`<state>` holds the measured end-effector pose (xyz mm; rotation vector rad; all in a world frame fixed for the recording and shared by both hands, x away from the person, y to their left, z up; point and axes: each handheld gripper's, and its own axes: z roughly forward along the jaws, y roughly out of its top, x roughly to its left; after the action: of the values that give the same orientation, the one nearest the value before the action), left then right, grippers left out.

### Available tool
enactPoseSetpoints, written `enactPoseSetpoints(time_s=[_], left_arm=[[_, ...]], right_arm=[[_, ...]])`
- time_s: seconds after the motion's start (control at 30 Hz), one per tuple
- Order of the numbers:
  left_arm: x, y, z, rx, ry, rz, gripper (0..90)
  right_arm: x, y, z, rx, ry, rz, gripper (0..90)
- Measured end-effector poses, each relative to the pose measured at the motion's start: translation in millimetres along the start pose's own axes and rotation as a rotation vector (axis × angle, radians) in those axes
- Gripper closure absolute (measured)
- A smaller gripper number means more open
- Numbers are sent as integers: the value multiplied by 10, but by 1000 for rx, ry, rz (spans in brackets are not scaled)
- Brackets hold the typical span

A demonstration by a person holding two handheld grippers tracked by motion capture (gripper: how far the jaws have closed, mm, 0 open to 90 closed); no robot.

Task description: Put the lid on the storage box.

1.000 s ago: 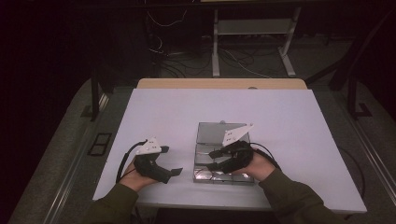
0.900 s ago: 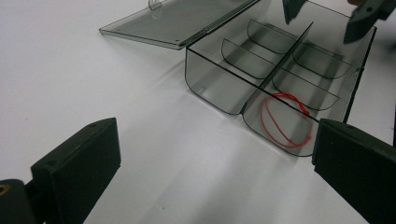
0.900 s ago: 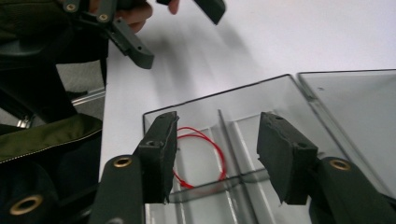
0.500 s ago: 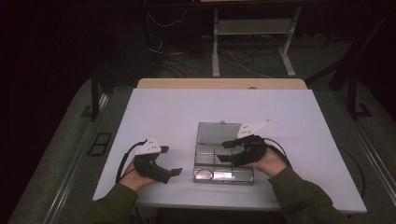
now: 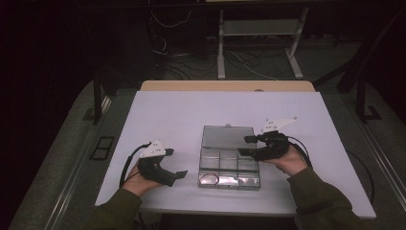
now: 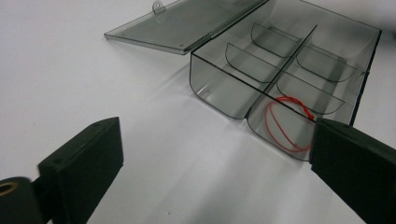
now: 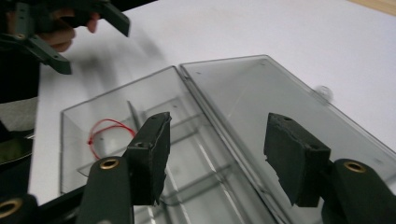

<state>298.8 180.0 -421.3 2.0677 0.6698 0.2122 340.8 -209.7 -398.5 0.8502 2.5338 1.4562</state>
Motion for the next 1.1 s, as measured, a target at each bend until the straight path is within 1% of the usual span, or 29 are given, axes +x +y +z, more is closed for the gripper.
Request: enactPoseSetpoints(time_s=[0.17, 0.23, 0.3, 0.37, 0.47, 0.53, 0.63, 0.77, 0.8, 0.87, 1.03, 1.1], left_arm=[[3, 88, 27, -15, 8, 9, 90], [14, 130, 47, -15, 19, 5, 136], [37, 172, 79, -13, 27, 4, 151], [57, 214, 115, -16, 33, -1, 184], [80, 276, 150, -16, 34, 5, 216], [104, 313, 173, -22, 32, 6, 251], [138, 363, 215, -26, 28, -6, 304], [184, 436, 277, -29, 32, 0, 362], [193, 453, 294, -32, 30, -5, 387], [215, 492, 329, -26, 33, 2, 434], [273, 598, 435, -26, 40, 10, 563], [297, 640, 487, -15, 45, 26, 614]], right_arm=[[-123, -52, -96, -17, -36, 28, 402], [-163, -70, -131, -23, -51, 41, 402], [-207, -82, -154, -33, -62, 62, 404], [-250, -86, -166, -44, -75, 77, 406], [-291, -98, -177, -51, -89, 95, 412], [-312, -106, -183, -50, -100, 97, 420], [-338, -113, -197, -56, -121, 105, 437], [-378, -122, -208, -55, -139, 109, 471], [-391, -126, -208, -53, -146, 109, 482], [-420, -130, -208, -54, -154, 115, 511], [-493, -108, -209, -51, -193, 115, 620], [-519, -98, -206, -53, -204, 114, 665]])
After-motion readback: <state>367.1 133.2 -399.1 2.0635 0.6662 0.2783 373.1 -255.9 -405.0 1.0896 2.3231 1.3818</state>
